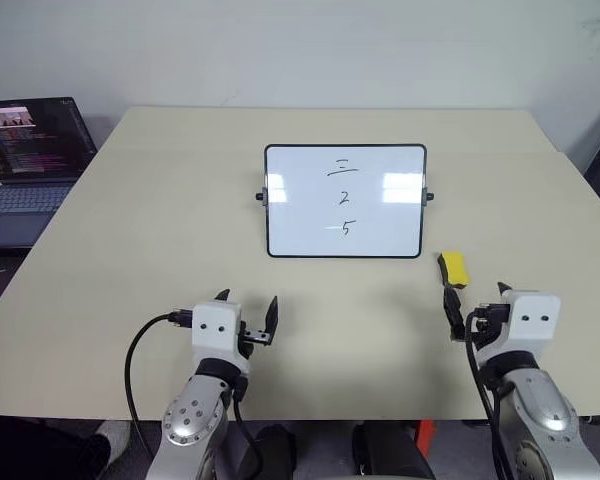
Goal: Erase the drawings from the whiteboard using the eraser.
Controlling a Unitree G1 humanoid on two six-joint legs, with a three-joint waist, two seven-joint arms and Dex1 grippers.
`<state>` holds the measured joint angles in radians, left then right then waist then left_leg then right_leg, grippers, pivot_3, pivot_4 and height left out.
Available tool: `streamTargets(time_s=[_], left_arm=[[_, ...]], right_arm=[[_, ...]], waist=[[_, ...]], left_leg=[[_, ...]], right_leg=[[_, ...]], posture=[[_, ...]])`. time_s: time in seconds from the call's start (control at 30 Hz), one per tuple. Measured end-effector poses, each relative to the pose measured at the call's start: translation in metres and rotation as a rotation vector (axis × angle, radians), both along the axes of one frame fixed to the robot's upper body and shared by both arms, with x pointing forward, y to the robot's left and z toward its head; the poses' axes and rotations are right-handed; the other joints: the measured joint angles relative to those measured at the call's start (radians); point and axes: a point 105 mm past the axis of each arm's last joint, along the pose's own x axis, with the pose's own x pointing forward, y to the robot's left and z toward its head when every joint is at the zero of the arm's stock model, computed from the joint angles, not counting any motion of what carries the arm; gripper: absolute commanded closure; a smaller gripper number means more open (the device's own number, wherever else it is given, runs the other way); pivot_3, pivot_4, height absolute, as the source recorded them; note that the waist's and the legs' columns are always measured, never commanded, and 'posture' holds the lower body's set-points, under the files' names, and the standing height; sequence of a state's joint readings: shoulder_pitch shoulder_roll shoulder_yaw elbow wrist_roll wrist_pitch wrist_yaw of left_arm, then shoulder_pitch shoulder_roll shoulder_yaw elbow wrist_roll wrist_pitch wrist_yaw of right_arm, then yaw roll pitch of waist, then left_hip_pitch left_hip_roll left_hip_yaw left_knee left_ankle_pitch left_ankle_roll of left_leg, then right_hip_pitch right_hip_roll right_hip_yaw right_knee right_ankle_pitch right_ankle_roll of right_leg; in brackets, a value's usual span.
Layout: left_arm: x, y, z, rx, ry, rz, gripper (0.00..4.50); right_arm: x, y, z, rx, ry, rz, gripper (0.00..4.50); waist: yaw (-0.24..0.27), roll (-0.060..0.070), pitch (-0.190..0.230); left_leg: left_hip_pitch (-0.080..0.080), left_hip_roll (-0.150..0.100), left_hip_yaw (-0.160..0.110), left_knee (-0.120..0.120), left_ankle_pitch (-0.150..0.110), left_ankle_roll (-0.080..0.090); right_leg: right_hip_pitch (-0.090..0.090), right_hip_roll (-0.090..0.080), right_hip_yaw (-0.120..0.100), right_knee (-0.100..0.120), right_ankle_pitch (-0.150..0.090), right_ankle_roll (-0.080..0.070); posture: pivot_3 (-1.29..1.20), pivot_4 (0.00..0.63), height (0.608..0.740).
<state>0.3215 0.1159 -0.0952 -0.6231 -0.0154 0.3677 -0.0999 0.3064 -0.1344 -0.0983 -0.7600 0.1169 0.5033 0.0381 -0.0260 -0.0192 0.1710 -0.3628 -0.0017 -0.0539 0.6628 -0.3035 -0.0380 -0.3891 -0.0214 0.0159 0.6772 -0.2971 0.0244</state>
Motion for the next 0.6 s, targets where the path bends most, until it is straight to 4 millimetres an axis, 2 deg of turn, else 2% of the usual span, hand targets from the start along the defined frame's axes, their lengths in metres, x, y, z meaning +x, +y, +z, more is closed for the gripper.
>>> streamTargets(time_s=[0.33, 0.47, 0.6], left_arm=[[0.0, -0.003, -0.001, -0.003, 0.003, -0.009, 0.0], [0.003, 0.002, 0.003, 0.007, -0.012, 0.004, 0.0], [0.009, 0.005, 0.008, 0.022, -0.034, 0.02, 0.0]], right_arm=[[0.002, -0.001, 0.001, -0.014, 0.008, -0.022, 0.04], [0.009, 0.013, 0.005, 0.007, -0.016, -0.016, 0.04], [0.018, 0.019, -0.008, 0.047, 0.02, -0.029, 0.04]], waist=[[0.0, 0.0, 0.0], [0.0, 0.0, 0.0], [0.0, 0.0, 0.0]], left_leg=[[0.0, 0.0, 0.0, 0.0, 0.0, 0.0], [0.0, 0.0, -0.001, 0.0, 0.0, 0.0], [0.0, -0.001, 0.0, 0.0, 0.0, 0.0]], right_leg=[[0.0, 0.0, 0.0, 0.0, 0.0, 0.0], [0.0, 0.0, -0.001, 0.0, 0.0, 0.0], [0.0, 0.0, 0.0, 0.0, 0.0, 0.0]], posture=[[0.0, 0.15, 0.74], [0.0, 0.15, 0.74], [0.0, 0.15, 0.74]])
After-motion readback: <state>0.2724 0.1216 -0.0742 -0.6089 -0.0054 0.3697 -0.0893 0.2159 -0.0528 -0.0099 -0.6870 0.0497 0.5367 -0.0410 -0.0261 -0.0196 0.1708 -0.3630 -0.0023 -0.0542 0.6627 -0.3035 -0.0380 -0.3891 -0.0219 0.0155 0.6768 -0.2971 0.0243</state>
